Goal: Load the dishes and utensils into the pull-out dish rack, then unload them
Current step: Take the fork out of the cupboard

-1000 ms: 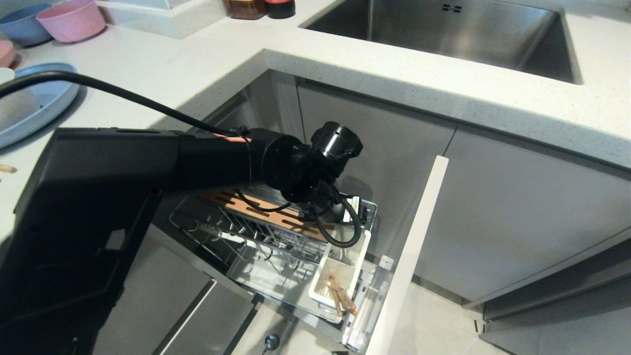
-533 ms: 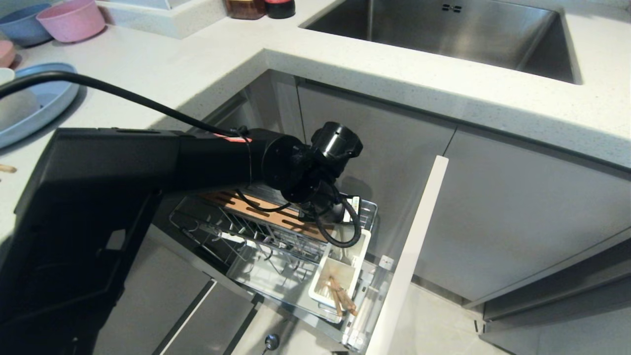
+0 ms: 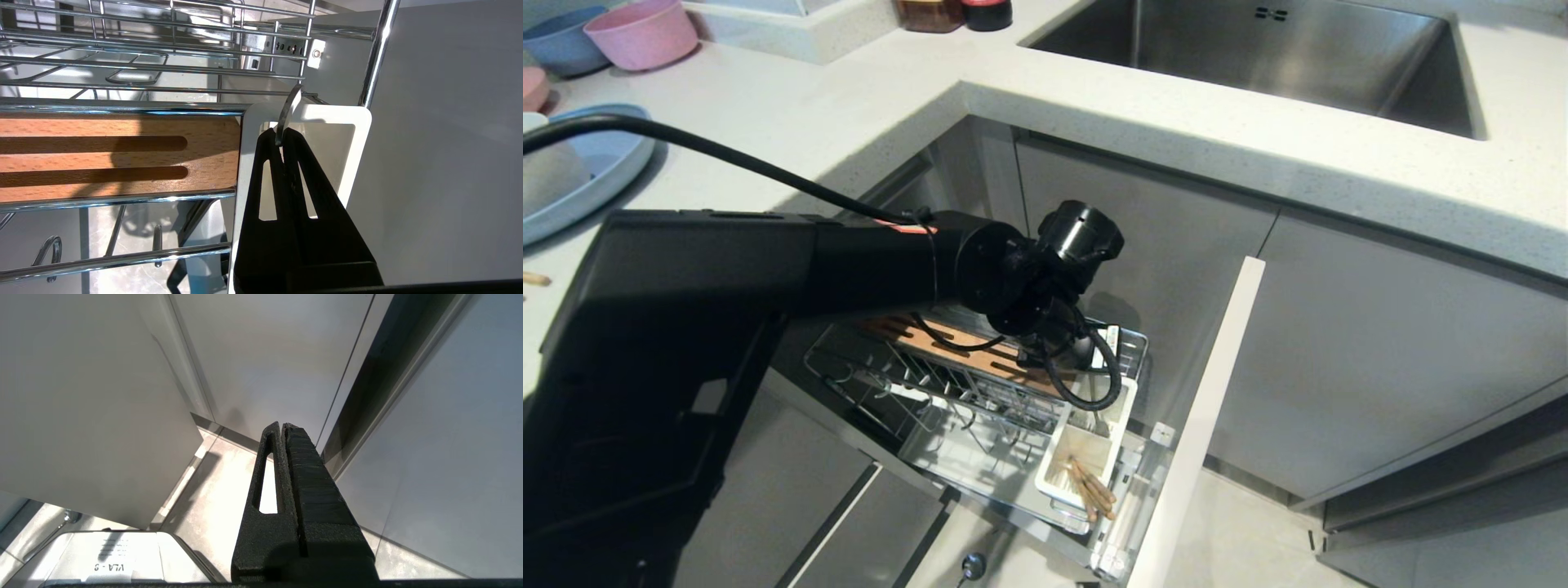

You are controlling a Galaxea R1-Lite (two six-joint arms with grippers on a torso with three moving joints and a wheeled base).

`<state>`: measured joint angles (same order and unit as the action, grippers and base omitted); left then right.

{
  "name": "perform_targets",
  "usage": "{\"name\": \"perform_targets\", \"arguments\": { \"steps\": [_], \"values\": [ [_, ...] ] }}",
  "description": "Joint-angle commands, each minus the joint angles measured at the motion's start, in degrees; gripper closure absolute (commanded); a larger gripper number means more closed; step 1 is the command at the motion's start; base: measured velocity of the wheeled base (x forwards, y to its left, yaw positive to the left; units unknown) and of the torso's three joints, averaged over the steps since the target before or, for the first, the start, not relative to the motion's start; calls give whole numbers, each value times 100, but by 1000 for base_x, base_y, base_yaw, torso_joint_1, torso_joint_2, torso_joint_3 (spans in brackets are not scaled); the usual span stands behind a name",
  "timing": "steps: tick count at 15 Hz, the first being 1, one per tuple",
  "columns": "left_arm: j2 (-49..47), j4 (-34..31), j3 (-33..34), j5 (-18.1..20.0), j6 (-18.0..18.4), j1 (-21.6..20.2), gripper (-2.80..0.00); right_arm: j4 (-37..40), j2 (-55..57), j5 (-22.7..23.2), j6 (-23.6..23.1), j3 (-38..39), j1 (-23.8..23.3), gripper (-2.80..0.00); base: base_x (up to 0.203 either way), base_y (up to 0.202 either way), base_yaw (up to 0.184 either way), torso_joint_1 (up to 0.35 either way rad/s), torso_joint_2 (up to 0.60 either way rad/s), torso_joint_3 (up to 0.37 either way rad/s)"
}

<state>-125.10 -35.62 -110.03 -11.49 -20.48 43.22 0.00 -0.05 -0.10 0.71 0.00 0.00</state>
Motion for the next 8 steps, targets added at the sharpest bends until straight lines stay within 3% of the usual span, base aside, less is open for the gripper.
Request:
{"name": "perform_targets", "arguments": {
  "steps": [1,8],
  "values": [
    [95,-29,-1,-11,-17,26,0,0,5,1,0,9,0,0,0,0,0,0,0,0],
    [992,-622,-1,-180,-123,331,0,0,5,1,0,8,0,0,0,0,0,0,0,0]
  ]
}}
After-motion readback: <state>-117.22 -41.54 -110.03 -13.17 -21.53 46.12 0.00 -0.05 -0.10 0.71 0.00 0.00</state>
